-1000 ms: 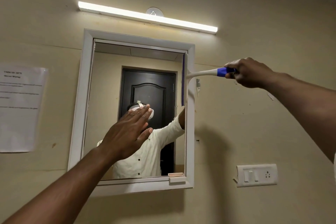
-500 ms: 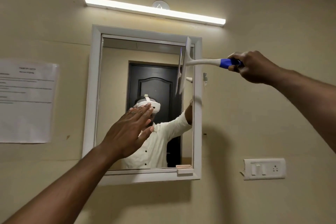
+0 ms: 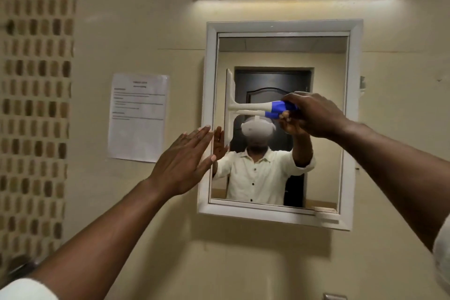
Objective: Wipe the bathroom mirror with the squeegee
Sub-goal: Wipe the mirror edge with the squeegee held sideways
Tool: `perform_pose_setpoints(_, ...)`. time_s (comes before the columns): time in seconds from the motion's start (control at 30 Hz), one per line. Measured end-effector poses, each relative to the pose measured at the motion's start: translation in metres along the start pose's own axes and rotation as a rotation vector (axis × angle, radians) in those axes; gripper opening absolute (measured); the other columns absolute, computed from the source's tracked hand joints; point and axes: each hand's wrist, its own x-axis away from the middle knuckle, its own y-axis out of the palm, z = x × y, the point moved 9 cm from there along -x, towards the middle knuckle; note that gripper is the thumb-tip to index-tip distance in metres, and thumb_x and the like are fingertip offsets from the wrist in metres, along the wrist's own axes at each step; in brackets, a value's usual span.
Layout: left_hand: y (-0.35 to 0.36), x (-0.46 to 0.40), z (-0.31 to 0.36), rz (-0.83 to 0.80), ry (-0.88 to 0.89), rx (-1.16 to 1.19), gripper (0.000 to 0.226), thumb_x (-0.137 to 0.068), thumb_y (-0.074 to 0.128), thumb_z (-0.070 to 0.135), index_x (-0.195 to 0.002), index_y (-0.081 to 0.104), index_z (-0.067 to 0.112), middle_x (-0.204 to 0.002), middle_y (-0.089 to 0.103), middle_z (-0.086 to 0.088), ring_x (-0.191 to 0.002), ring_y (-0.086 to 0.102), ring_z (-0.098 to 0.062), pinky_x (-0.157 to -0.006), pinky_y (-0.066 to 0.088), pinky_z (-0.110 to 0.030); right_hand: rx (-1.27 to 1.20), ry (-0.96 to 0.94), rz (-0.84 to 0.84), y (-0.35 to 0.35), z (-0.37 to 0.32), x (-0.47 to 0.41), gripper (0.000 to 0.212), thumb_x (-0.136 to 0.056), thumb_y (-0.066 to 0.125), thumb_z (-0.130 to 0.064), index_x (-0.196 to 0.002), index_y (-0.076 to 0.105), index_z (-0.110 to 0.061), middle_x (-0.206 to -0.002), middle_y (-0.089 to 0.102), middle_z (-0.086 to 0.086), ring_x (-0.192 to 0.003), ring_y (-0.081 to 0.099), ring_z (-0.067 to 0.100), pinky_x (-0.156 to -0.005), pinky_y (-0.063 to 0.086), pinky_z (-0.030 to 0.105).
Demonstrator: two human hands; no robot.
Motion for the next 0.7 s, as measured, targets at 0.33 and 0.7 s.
perform_pose_setpoints(0.33,-0.002,0.019,-0.018,-0.016,0.001,-0.013,0.060,-0.096,0.024,0.050,-0.149,0.009,0.025,-0.158,0.007,0.007,-0.145,0.007,-0.008,-0.117,0.002,-0.027,-0.011,-0.040,0.037,0.037,-0.014,-0.006,0.036,-0.087,0.065,-0.017,-0.122,0.057,-0.012,-0.109,0.066,0.012,-0.094,0.059,0.026,-0.075,0.045,0.034)
perform_pose_setpoints(0.7,0.016,0.012,-0.004,-0.015,0.027,0.026,0.061,-0.096,0.024,0.050,-0.149,0.007,0.026,-0.158,0.006,0.008,-0.145,0.005,-0.007,-0.116,0.003,-0.027,0.008,0.000,0.006,0.032,-0.001,0.003,0.038,-0.090,0.061,-0.020,-0.127,0.056,-0.011,-0.112,0.066,0.013,-0.097,0.060,0.029,-0.077,0.046,0.035)
